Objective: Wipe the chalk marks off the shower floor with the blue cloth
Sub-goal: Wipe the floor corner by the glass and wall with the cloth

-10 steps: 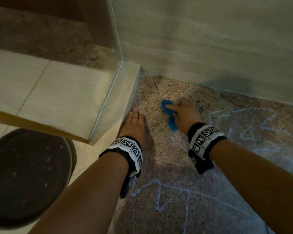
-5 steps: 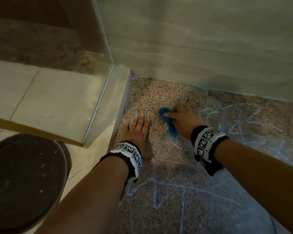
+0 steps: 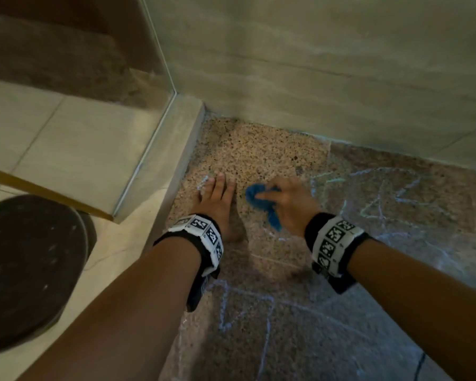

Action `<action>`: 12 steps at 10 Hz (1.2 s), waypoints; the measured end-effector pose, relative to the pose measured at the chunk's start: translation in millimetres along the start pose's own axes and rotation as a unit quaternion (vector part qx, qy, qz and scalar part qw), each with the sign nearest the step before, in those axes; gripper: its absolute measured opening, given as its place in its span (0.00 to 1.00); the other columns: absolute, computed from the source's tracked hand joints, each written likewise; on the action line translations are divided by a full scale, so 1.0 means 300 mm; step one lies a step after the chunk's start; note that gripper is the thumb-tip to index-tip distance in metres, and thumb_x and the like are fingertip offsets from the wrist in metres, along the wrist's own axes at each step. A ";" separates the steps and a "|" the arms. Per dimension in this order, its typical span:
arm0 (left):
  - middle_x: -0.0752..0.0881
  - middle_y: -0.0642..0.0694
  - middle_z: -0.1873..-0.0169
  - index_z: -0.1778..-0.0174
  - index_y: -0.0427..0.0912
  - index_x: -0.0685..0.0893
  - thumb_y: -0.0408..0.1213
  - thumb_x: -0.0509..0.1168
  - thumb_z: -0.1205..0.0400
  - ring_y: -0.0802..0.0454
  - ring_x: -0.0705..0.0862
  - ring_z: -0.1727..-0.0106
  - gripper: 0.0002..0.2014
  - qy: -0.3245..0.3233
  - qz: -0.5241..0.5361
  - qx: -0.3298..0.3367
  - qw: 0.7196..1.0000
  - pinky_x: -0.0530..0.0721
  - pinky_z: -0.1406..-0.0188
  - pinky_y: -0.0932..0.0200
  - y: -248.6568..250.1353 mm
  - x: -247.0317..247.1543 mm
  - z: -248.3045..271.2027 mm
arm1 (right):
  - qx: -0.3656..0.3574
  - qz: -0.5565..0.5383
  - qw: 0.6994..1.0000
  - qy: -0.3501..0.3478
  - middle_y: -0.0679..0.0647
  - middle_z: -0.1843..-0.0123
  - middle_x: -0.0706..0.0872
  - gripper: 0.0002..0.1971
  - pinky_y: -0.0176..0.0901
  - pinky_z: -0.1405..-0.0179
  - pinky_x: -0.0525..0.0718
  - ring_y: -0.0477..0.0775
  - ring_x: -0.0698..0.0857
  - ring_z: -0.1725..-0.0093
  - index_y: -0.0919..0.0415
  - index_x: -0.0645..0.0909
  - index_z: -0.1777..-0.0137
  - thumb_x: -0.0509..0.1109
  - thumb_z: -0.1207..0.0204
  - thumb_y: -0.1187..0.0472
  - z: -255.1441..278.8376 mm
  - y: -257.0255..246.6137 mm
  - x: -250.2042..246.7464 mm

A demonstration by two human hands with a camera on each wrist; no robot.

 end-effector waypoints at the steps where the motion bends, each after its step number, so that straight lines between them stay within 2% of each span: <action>1: 0.29 0.47 0.18 0.17 0.50 0.31 0.42 0.72 0.21 0.44 0.33 0.16 0.54 0.000 0.002 -0.006 1.000 0.42 0.17 0.42 0.008 -0.016 0.007 | 0.043 0.085 0.993 0.063 0.59 0.34 0.75 0.21 0.52 0.39 0.69 0.62 0.72 0.35 0.46 0.79 0.34 0.61 0.22 0.67 -0.023 0.042 -0.004; 2: 0.28 0.47 0.18 0.17 0.51 0.31 0.39 0.71 0.20 0.44 0.33 0.16 0.54 0.001 0.010 -0.013 1.000 0.42 0.18 0.42 0.007 -0.017 0.004 | 0.025 0.056 0.998 0.026 0.51 0.38 0.72 0.08 0.43 0.49 0.73 0.55 0.73 0.42 0.52 0.79 0.44 0.60 0.18 0.59 0.023 -0.034 0.023; 3: 0.29 0.47 0.17 0.17 0.51 0.32 0.42 0.72 0.20 0.44 0.34 0.16 0.53 0.013 0.020 -0.011 1.000 0.42 0.18 0.41 0.001 -0.006 -0.006 | -0.048 0.078 0.995 -0.038 0.50 0.35 0.71 0.16 0.49 0.42 0.73 0.62 0.70 0.37 0.53 0.77 0.33 0.60 0.18 0.63 0.069 -0.077 0.052; 4: 0.29 0.48 0.18 0.16 0.51 0.32 0.54 0.74 0.24 0.44 0.34 0.16 0.58 -0.001 0.023 -0.001 1.000 0.42 0.18 0.41 0.000 -0.008 -0.003 | -0.088 0.091 0.990 -0.067 0.56 0.27 0.72 0.24 0.52 0.38 0.75 0.66 0.71 0.36 0.52 0.77 0.28 0.65 0.23 0.70 0.097 -0.062 0.070; 5: 0.30 0.47 0.17 0.16 0.50 0.32 0.48 0.74 0.23 0.44 0.35 0.16 0.57 0.008 0.011 -0.006 1.000 0.44 0.18 0.40 0.001 -0.009 -0.002 | -0.076 0.068 0.993 -0.066 0.54 0.30 0.75 0.24 0.52 0.38 0.74 0.64 0.72 0.37 0.49 0.80 0.32 0.69 0.25 0.71 0.054 -0.008 0.038; 6: 0.30 0.47 0.17 0.16 0.50 0.32 0.40 0.74 0.22 0.44 0.35 0.16 0.56 0.015 0.005 -0.009 1.000 0.44 0.18 0.41 -0.001 -0.007 -0.005 | -0.009 0.087 0.996 -0.002 0.57 0.29 0.73 0.23 0.51 0.36 0.69 0.62 0.70 0.34 0.51 0.78 0.31 0.62 0.22 0.71 0.001 0.034 0.003; 7: 0.30 0.47 0.17 0.16 0.50 0.32 0.38 0.72 0.21 0.44 0.35 0.15 0.54 0.017 0.009 -0.009 1.000 0.45 0.18 0.40 0.002 -0.009 -0.003 | -0.013 0.118 0.993 -0.004 0.58 0.29 0.68 0.10 0.50 0.41 0.70 0.60 0.70 0.37 0.50 0.80 0.43 0.61 0.18 0.62 0.009 0.017 0.023; 8: 0.31 0.47 0.17 0.16 0.50 0.33 0.38 0.70 0.19 0.44 0.35 0.15 0.51 0.016 0.012 -0.007 1.000 0.44 0.18 0.41 0.007 -0.012 0.004 | 0.005 0.085 0.995 -0.060 0.59 0.32 0.69 0.16 0.53 0.40 0.70 0.63 0.69 0.35 0.55 0.76 0.32 0.60 0.18 0.64 0.033 -0.015 0.040; 9: 0.30 0.46 0.17 0.16 0.49 0.34 0.36 0.68 0.19 0.44 0.35 0.16 0.50 0.010 0.011 -0.007 1.000 0.45 0.17 0.41 0.010 -0.019 0.016 | 0.033 0.047 0.997 -0.057 0.58 0.30 0.70 0.20 0.50 0.40 0.71 0.61 0.71 0.35 0.52 0.76 0.29 0.61 0.20 0.66 0.013 0.026 -0.001; 10: 0.30 0.47 0.17 0.16 0.49 0.33 0.38 0.69 0.20 0.44 0.35 0.16 0.51 0.006 0.013 -0.005 1.000 0.45 0.17 0.41 0.010 -0.024 0.019 | 0.115 0.049 0.992 -0.017 0.55 0.24 0.65 0.25 0.52 0.31 0.70 0.62 0.66 0.29 0.49 0.69 0.24 0.61 0.19 0.69 -0.022 0.120 -0.033; 11: 0.30 0.46 0.17 0.16 0.49 0.33 0.37 0.69 0.19 0.44 0.35 0.16 0.50 0.009 0.013 -0.003 1.000 0.45 0.17 0.41 0.009 -0.024 0.017 | 0.156 0.049 0.986 0.019 0.59 0.26 0.68 0.26 0.55 0.30 0.66 0.65 0.66 0.28 0.49 0.72 0.26 0.60 0.21 0.71 -0.014 0.118 -0.050; 12: 0.30 0.46 0.17 0.16 0.49 0.33 0.36 0.68 0.19 0.44 0.35 0.16 0.50 0.013 0.014 -0.003 1.000 0.45 0.17 0.41 0.008 -0.020 0.014 | 0.075 0.068 0.994 -0.048 0.58 0.33 0.70 0.12 0.55 0.39 0.71 0.64 0.71 0.35 0.47 0.80 0.48 0.65 0.22 0.67 -0.001 0.049 -0.001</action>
Point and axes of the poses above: each hand's wrist, its own z-axis away from the middle knuckle, its own x-axis out of the palm, y = z × x, the point moved 2 cm from there along -z, towards the middle knuckle
